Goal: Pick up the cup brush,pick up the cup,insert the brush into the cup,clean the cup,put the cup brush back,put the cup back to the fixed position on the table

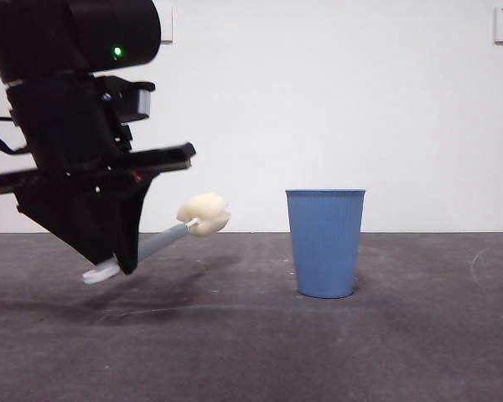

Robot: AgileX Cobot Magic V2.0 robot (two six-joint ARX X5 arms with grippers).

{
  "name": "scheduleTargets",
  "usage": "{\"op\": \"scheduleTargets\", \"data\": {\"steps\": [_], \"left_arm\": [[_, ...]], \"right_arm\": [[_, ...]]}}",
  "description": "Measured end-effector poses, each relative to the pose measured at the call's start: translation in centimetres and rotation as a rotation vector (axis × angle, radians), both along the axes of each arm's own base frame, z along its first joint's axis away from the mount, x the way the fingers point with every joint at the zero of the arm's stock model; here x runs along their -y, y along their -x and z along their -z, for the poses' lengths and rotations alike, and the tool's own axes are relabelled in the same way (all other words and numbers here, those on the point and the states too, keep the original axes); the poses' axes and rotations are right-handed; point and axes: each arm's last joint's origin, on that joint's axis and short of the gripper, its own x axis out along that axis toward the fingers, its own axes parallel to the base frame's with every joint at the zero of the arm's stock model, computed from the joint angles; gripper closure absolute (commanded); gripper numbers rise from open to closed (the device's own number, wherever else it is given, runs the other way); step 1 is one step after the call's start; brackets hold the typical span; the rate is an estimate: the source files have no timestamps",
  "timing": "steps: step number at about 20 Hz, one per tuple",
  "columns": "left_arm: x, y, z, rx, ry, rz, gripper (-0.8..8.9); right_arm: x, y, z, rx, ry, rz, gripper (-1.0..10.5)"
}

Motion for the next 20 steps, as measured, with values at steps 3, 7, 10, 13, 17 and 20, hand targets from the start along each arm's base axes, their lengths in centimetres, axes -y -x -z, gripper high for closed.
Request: {"op": "scheduleTargets", "data": {"steps": [3,7,10,13,17,20], "left_arm": [[-0.6,0.8,-1.2,-0.001,-0.002,0.022,8.22],[-1.7,2.6,-4.1,0.048,0.044,0.103,8.22],[-3.1,4.5,-6.9,0.137,0.081,0.136,8.22],[-5.0,6.7,-8.9,0.179,0.09,0.143,8.22],[-6.6,9.0,-10.0,0.183,0.081,0.158,8.22],[-7.2,9.9,-10.4,0.189,0.082,0.16,8.22]], "right_arm": [[0.0,-0.8,0.3,-0.039,-0.009,0.011,3.8],[-0.9,-3.1,1.2,-0.017,-0.136,-0.135,3.8],[-1.4,-4.6,4.4,-0.047,-0.139,-0.159,3.8],[-1.9,-5.6,7.4,-0.022,-0.142,-0.172,3.8],[-2.8,-6.7,10.6,0.017,-0.153,-0.16,3.8],[-3.5,-7.3,13.3,-0.001,-0.136,-0.136,3.8]]}}
